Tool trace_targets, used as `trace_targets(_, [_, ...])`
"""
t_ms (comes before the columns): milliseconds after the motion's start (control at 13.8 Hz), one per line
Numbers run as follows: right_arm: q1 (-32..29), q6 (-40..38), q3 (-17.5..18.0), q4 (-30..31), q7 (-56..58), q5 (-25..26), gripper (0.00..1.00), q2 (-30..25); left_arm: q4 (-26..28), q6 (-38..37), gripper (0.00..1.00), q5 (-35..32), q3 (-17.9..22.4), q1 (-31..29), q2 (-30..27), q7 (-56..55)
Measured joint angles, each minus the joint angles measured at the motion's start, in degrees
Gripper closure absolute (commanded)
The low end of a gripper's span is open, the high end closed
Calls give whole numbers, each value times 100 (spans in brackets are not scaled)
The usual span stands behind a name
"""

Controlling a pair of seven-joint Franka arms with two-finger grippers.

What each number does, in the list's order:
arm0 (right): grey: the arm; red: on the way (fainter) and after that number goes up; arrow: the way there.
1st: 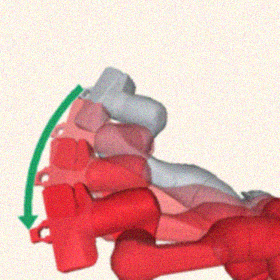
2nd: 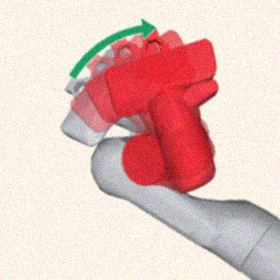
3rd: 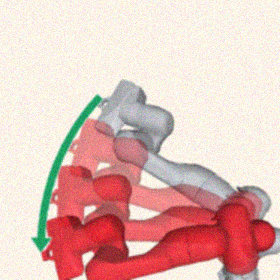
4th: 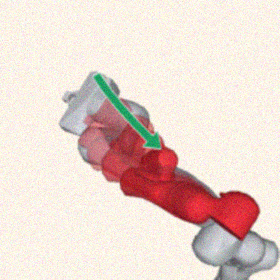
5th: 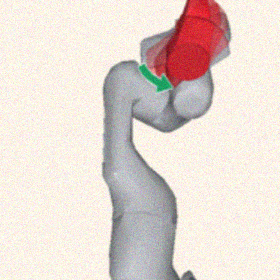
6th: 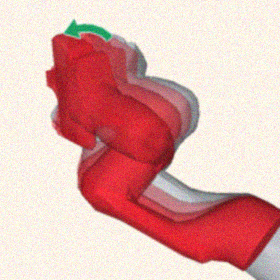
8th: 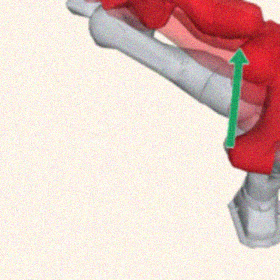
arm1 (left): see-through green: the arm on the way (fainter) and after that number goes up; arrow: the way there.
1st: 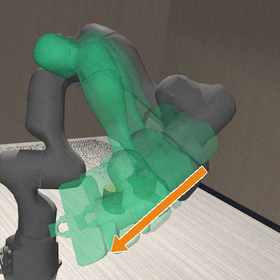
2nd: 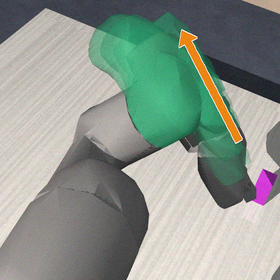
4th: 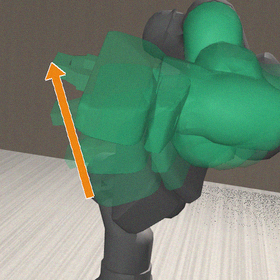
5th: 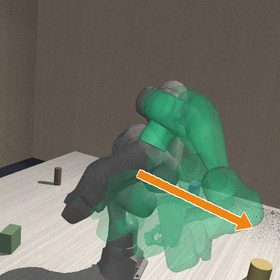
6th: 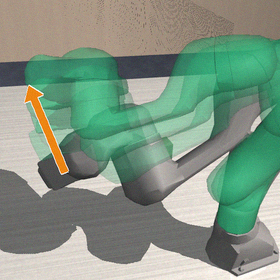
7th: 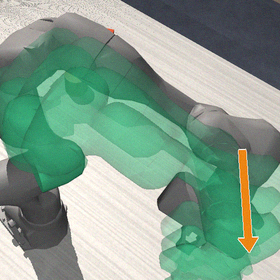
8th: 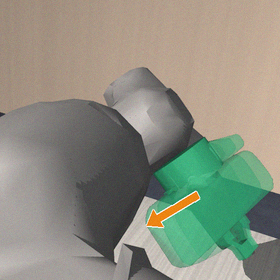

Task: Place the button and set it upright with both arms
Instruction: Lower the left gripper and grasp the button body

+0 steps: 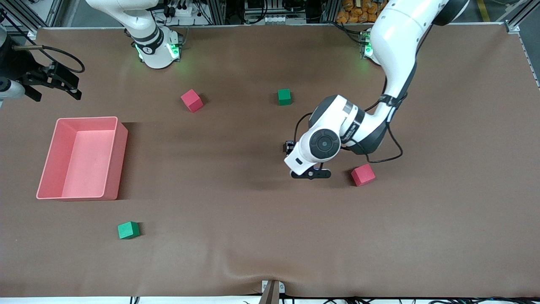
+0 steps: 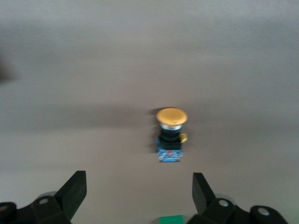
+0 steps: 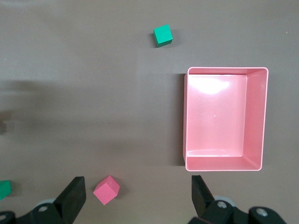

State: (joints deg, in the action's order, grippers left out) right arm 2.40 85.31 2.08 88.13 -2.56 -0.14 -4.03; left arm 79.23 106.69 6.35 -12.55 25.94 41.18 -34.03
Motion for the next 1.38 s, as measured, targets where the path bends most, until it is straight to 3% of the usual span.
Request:
trace_targets(800, [7,1,17,0,190,2,0,0,-326,135,0,215,-1,165,819,9])
trace_targets(1382, [8,1,23,0,225,2,0,0,-366,140,0,493,-1,186,915,17])
